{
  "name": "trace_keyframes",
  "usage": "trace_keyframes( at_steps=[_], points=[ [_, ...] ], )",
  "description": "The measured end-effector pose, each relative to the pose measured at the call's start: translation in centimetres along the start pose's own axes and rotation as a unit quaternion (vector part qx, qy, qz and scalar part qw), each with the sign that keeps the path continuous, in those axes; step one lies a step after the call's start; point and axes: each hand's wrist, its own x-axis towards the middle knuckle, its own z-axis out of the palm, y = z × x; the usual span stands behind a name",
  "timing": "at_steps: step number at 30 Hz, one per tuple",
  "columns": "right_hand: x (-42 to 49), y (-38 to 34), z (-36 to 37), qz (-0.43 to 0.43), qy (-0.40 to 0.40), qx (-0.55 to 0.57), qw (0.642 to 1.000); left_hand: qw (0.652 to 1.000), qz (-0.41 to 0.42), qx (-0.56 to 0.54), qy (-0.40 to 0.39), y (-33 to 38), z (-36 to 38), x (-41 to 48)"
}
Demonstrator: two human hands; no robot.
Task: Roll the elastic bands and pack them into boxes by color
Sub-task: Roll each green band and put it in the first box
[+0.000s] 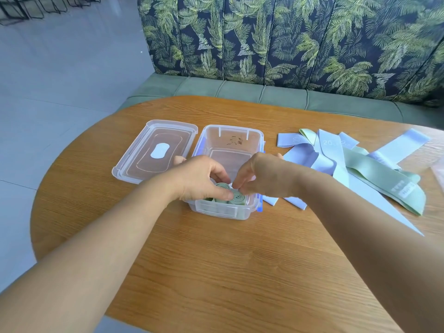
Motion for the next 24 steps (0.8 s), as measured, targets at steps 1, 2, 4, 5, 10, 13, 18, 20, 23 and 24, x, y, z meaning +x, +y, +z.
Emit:
trace_keyframes(
  at_steps=[1,2,4,5,10,13,18,20,23,24],
  points=[
    [-0.02,0.01,0.04,-0.001,-0.001,0.003,1.0,1.0,0.0,0.004,0.001,0.03,-0.02,0.0],
    [-0.04,0.01,0.0,0.0,-0.003,0.01,1.0,1.0,0.001,0.007,0.002,0.1,-0.04,0.03],
    [-0.08,-0.04,-0.19,0.003,-0.008,0.022,1.0,1.0,0.001,0.013,0.004,0.38,-0.09,-0.02],
    [-0.08,-0.09,-0.27,0.003,-0.008,0.024,1.0,1.0,0.001,0.014,0.005,0.51,-0.11,-0.01],
    [0.16,-0.25,-0.32,0.004,-0.012,0.034,0.999,1.0,-0.001,-0.004,0.015,0.47,-0.11,0.0],
    [0.22,-0.16,-0.25,0.007,-0.008,0.03,0.999,1.0,-0.003,-0.003,0.017,0.34,-0.03,0.08],
    [0.36,0.12,-0.11,0.007,0.001,-0.039,0.999,1.0,-0.004,-0.004,0.017,0.27,0.04,0.3],
    [0.45,0.01,-0.07,0.006,0.001,-0.049,0.999,1.0,-0.006,-0.004,0.02,0.31,0.06,0.32],
    [0.59,-0.11,-0.09,0.005,0.003,-0.078,0.997,1.0,-0.006,-0.005,0.025,0.39,0.14,0.37],
    [0.61,-0.09,-0.11,0.005,0.003,-0.085,0.996,1.0,-0.007,-0.005,0.026,0.38,0.17,0.39]
  ],
)
